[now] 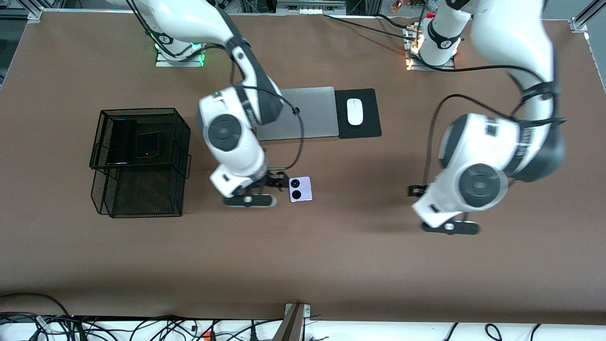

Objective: Place phones with both arms
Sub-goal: 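Open the left gripper and withdraw while the right gripper reaches the white phone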

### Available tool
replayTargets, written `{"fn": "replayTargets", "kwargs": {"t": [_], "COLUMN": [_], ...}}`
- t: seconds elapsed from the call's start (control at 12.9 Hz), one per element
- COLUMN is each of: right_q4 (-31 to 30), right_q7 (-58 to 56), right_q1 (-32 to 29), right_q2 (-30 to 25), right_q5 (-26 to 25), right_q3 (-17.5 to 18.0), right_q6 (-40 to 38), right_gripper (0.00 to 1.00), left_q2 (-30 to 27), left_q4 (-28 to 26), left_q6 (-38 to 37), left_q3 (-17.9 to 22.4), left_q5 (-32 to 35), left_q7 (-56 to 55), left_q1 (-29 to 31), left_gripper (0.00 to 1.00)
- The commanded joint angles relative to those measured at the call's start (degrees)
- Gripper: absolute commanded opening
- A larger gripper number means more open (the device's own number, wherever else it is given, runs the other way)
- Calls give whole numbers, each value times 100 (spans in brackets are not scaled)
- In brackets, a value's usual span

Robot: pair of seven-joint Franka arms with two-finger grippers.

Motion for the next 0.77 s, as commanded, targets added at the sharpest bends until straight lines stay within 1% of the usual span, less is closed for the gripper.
{"fn": "replayTargets", "kwargs": {"t": [0.0,0.15,0.31,0.46,0.54,0.7], "right_q4": [302,302,302,310,310,302], "right_q7": [88,403,502,476,458,493], "right_q1": [202,378,475,528,546,625], "right_q2": [615,923,1090,1205,1258,1328], "right_q5": [53,45,45,1,-34,-87], "right_q3": [83,83,83,83,83,83], "right_q6": [538,960,1155,1243,1261,1383], "right_gripper": [99,99,100,99,99,99], "left_q2": [-631,-1245,-1729,-2073,-2205,-2617], "left_q4": [-390,-828,-1172,-1419,-1515,-1962], "left_q6": [-190,-182,-164,-85,-41,125], "left_q3": [-60,-68,-103,-104,-104,-112], "left_q5": [180,181,172,154,137,111], "left_q7": [978,1446,1517,1920,1948,1948], "left_q1": [445,753,973,1131,1184,1211], "left_gripper": [100,100,100,100,100,100]}}
